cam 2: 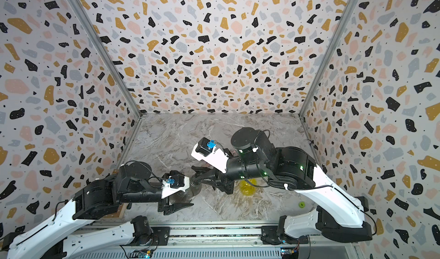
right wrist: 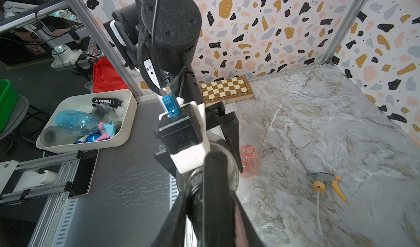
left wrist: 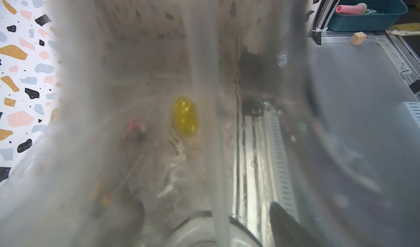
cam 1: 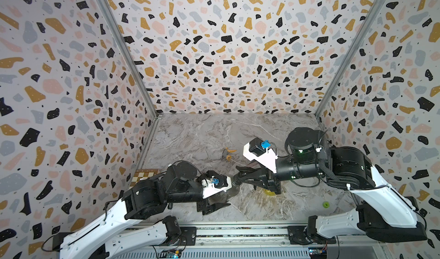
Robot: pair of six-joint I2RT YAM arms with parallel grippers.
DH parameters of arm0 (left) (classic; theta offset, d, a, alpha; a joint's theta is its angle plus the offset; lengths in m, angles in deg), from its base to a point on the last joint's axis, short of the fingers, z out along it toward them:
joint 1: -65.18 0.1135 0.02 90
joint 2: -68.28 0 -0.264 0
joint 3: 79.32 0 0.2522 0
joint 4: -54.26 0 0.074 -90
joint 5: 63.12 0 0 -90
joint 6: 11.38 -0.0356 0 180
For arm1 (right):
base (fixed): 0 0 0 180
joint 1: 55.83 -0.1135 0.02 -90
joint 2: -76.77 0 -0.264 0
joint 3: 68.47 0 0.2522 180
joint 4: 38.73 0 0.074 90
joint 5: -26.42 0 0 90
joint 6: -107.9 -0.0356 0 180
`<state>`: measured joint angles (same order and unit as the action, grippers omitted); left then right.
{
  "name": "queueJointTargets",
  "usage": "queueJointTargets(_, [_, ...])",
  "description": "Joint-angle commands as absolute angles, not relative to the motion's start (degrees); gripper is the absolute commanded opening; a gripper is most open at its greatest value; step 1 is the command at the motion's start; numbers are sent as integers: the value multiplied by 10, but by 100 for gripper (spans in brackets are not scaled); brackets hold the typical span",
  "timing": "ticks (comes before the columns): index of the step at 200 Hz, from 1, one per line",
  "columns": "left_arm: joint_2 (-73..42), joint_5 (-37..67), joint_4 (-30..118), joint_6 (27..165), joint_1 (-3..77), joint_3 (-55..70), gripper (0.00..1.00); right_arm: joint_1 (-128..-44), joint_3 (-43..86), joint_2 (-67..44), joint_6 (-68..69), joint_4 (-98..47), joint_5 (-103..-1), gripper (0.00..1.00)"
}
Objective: Attach spray nozzles to spray bottles
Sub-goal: Insert the spray nozzle into the spray bottle.
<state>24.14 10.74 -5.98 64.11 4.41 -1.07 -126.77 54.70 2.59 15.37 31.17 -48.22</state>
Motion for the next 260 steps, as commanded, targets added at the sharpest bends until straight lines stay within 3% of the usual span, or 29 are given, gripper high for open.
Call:
queueJointTargets(1, [248, 79, 0, 624, 42, -7, 0, -1276, 565, 9, 146, 305, -501, 27])
queueJointTargets(150, [257, 87, -5, 624, 42, -10, 0, -1292, 648, -37, 162, 294, -531, 58])
queueJointTargets(260, [277, 108, 86, 642, 42, -41, 0, -1318, 664, -49, 169, 283, -557, 60])
